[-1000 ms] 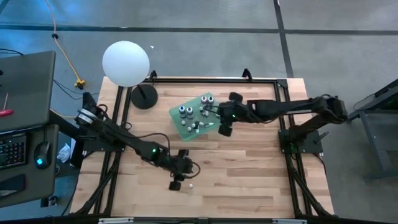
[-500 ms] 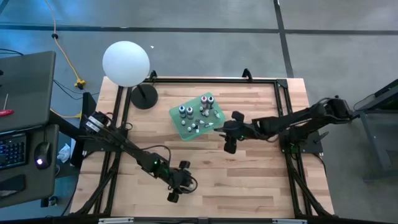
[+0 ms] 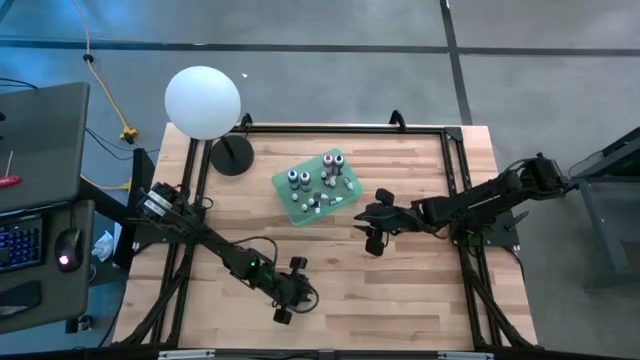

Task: Pick & Place food coloring
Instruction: Put the small blue bottle into the blue bin, then return to Home Position

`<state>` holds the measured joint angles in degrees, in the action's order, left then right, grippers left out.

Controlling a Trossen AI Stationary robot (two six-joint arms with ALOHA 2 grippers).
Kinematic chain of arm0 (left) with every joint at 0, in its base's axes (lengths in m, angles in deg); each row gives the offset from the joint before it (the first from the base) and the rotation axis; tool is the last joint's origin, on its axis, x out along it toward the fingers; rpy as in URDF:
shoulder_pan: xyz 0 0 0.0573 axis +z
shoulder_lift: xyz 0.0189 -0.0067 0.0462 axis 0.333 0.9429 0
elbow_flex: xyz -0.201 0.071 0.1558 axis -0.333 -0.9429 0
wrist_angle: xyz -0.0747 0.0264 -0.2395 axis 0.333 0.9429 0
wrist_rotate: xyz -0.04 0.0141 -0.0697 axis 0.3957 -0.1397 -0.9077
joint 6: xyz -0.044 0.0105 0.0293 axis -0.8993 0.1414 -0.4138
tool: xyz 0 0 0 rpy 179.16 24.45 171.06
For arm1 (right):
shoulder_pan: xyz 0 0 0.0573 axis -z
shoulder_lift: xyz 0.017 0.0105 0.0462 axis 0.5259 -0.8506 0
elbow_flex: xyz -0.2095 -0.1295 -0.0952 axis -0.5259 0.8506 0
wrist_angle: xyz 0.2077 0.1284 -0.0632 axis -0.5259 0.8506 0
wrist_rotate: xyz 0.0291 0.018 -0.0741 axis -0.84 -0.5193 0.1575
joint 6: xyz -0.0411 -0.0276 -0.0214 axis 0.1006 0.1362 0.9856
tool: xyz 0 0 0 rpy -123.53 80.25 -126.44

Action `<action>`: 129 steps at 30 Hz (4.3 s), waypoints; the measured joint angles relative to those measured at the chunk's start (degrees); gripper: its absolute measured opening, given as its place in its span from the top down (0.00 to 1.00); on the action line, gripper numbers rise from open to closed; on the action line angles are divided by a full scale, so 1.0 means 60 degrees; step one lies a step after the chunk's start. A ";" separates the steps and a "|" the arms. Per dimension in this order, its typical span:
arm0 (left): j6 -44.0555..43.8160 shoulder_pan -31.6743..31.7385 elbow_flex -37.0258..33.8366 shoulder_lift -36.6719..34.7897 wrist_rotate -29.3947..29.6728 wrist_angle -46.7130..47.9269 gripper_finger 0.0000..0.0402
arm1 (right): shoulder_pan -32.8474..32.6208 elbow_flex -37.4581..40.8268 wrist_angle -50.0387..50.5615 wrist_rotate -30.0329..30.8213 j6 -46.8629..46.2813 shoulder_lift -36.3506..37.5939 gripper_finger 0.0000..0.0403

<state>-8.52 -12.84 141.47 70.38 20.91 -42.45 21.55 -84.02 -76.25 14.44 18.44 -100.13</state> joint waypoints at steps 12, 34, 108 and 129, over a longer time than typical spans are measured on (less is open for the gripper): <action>0.0126 0.0248 -0.0006 -0.2668 0.4584 0.2180 0.87 | 0.0007 -0.0027 -0.0399 0.0015 0.0676 0.0000 0.65; -0.2486 0.4909 -0.0023 -0.2221 0.3414 0.4734 0.82 | -0.0011 -0.0031 -0.0536 0.0074 0.0578 0.0000 0.65; 0.2637 -0.0368 -0.8648 -1.6498 0.5711 0.1367 0.66 | -0.0761 0.4646 0.2873 0.1001 0.3147 1.2891 0.65; 0.1668 -0.0368 -0.9111 -1.6369 0.5160 0.0711 0.66 | -0.0743 0.4985 0.2570 0.1039 0.2075 1.2732 0.65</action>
<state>1.49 -15.05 86.80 -27.83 51.86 -38.19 17.09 -54.11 -60.83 20.68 30.89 -23.74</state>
